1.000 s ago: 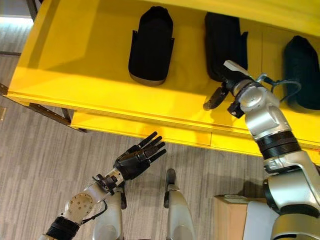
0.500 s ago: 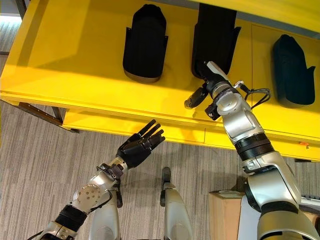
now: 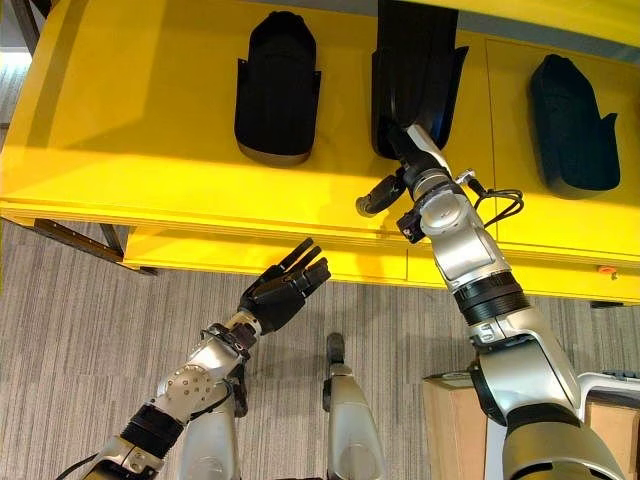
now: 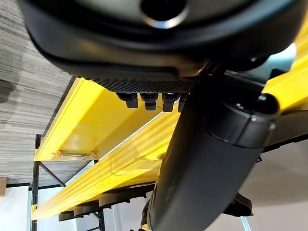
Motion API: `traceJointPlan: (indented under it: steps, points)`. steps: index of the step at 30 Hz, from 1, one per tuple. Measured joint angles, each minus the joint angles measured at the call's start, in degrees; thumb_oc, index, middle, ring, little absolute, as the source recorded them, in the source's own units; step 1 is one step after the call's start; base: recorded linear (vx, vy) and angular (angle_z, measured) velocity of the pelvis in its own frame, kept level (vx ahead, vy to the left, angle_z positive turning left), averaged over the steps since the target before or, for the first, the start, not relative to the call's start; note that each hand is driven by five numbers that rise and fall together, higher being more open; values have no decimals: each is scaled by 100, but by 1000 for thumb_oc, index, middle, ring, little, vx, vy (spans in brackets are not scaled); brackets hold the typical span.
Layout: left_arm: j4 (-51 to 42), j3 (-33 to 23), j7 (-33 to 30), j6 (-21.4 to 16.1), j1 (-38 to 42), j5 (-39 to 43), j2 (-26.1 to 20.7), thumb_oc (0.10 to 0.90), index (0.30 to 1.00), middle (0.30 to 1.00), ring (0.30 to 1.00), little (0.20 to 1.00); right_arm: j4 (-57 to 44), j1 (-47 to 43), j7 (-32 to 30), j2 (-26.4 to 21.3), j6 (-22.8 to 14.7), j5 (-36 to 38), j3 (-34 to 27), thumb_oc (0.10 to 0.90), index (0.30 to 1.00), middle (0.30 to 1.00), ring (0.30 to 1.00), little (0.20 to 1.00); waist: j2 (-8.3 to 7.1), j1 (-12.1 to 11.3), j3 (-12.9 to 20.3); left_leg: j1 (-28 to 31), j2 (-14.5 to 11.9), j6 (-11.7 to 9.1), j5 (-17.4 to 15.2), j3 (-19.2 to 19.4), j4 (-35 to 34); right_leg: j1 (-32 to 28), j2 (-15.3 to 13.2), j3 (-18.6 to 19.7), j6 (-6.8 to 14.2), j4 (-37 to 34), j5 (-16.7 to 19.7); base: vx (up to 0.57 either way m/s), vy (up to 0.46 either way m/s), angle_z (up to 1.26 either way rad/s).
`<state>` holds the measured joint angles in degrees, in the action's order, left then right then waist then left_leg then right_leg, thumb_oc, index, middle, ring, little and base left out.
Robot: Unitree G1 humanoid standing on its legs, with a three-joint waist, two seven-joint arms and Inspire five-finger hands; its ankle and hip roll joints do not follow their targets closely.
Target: Move parts from the plastic box to the shelf.
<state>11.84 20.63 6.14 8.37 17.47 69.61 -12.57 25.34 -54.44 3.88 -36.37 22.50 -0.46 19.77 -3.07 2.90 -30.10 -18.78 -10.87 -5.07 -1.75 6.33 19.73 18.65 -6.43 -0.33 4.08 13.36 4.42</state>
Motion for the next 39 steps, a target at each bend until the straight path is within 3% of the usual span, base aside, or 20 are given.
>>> traceJointPlan:
  steps: [5, 17, 39]
  points:
    - [-37, -3, -277, 0, -1, 3, 6, 900, 1000, 1000, 1000, 1000, -391, 308, 82, -33, 168, 176, -260, 900, 1000, 1000, 1000, 1000, -67, 15, 8, 3, -2, 0, 0, -10, -2, -7, 7, -1, 7, 3, -3, 0, 0, 0]
    - [-124, -17, -856, -113, -47, 204, -6, 900, 1000, 1000, 1000, 1000, -967, 781, 359, -206, 560, 399, -539, 900, 1000, 1000, 1000, 1000, -405, 158, 2, -1, 3, 23, -28, 67, 21, -12, 7, 100, 84, -114, -24, 4, -1, -2]
    - [-142, 2, -1177, -130, -53, 199, 5, 900, 1000, 1000, 1000, 1000, -1213, 1113, 879, -610, 673, 139, -742, 900, 1000, 1000, 1000, 1000, -469, 215, -15, -28, -16, 50, -199, 107, 205, -43, 8, 139, 103, -76, -12, 1, -2, -1]
